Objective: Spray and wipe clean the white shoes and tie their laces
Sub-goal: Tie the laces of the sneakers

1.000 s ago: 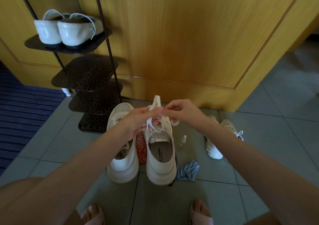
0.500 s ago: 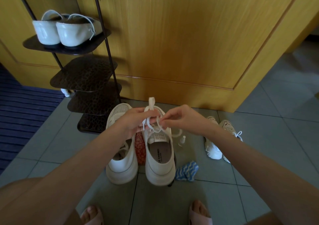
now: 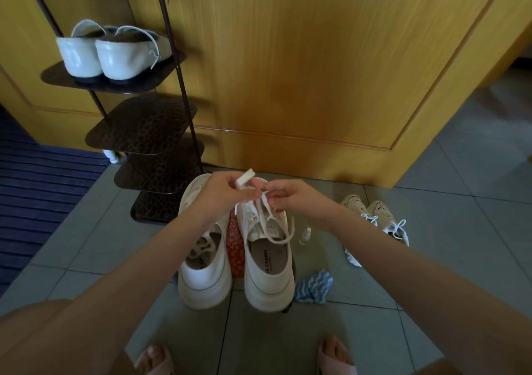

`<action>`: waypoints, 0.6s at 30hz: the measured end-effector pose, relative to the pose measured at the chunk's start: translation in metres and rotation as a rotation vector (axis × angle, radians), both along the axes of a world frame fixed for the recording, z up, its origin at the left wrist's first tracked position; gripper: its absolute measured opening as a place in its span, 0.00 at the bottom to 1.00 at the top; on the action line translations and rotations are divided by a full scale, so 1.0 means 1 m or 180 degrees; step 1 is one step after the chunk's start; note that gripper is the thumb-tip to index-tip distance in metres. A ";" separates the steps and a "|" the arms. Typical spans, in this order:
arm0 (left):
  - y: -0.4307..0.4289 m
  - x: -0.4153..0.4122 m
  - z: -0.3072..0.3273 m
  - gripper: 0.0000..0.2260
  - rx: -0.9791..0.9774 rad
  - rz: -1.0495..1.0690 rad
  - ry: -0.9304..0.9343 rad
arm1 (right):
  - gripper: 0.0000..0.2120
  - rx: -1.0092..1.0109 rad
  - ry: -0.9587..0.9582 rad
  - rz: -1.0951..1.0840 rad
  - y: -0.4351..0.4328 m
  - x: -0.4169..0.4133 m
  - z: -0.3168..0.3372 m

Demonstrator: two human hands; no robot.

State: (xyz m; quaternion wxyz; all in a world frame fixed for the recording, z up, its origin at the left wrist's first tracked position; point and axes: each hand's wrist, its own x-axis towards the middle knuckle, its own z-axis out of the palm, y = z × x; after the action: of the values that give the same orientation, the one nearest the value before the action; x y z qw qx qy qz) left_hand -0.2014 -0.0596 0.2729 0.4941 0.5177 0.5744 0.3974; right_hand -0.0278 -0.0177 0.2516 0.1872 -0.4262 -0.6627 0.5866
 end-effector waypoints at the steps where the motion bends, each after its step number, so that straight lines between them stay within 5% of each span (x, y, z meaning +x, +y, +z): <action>1: 0.000 -0.001 0.000 0.05 -0.0041 0.0042 -0.0119 | 0.16 -0.0049 0.0042 0.0014 0.001 -0.001 -0.001; 8: -0.001 0.001 0.002 0.05 0.0009 0.0051 -0.0222 | 0.11 -0.0241 0.0273 -0.0002 0.006 0.002 0.001; 12: -0.001 -0.002 0.000 0.05 0.0088 0.0104 -0.0234 | 0.04 -0.0040 -0.0165 -0.0196 0.009 0.005 0.002; 18: -0.002 -0.008 -0.002 0.05 -0.0092 0.0255 -0.0369 | 0.09 -0.0274 0.0049 -0.0354 0.010 0.010 0.003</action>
State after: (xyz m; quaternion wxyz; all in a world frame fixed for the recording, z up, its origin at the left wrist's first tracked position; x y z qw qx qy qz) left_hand -0.2091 -0.0618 0.2704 0.5177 0.4632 0.5707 0.4379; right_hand -0.0177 -0.0082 0.2546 0.2062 -0.4655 -0.6107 0.6066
